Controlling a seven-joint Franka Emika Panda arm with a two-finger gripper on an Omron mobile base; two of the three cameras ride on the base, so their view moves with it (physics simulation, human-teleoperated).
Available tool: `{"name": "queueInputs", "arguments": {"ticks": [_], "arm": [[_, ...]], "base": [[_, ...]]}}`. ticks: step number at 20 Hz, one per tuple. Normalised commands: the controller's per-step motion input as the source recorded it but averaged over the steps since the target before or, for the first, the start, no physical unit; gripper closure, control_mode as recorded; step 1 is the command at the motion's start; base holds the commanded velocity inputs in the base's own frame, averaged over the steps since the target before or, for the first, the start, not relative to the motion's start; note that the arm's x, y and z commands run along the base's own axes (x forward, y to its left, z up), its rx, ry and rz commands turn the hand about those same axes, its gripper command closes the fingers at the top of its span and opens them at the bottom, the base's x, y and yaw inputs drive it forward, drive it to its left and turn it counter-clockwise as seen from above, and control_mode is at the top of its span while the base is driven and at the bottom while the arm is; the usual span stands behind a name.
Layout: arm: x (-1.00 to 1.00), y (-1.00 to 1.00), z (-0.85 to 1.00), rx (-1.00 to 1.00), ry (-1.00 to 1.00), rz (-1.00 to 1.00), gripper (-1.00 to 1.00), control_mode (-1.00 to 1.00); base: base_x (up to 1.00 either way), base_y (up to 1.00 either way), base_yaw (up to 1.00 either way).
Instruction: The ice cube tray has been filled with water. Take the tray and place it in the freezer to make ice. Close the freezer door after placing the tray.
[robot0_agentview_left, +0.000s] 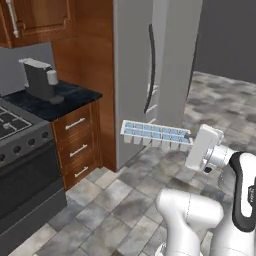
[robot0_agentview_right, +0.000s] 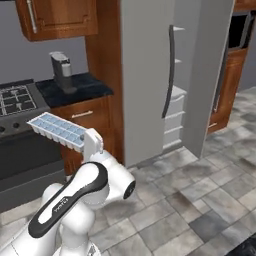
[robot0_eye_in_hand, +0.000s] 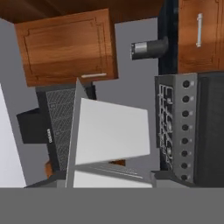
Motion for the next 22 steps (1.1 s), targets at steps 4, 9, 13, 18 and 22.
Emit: {"name": "queueInputs", "arguments": {"ticks": [4,9,13,18,22], "arm": [[0.00,0.00,0.00,0.00,0.00,0.00,1.00,1.00],[0.00,0.00,0.00,0.00,0.00,0.00,1.00,1.00],[0.00,0.00,0.00,0.00,0.00,0.00,1.00,1.00],[0.00,0.00,0.00,0.00,0.00,0.00,1.00,1.00],[0.00,0.00,0.00,0.00,0.00,0.00,1.00,1.00]], "base": [[0.67,0.15,-0.46],[0.89,0.27,-0.41],[1.00,0.46,-0.30],[1.00,0.35,-0.28],[0.91,0.02,-0.18]]}}
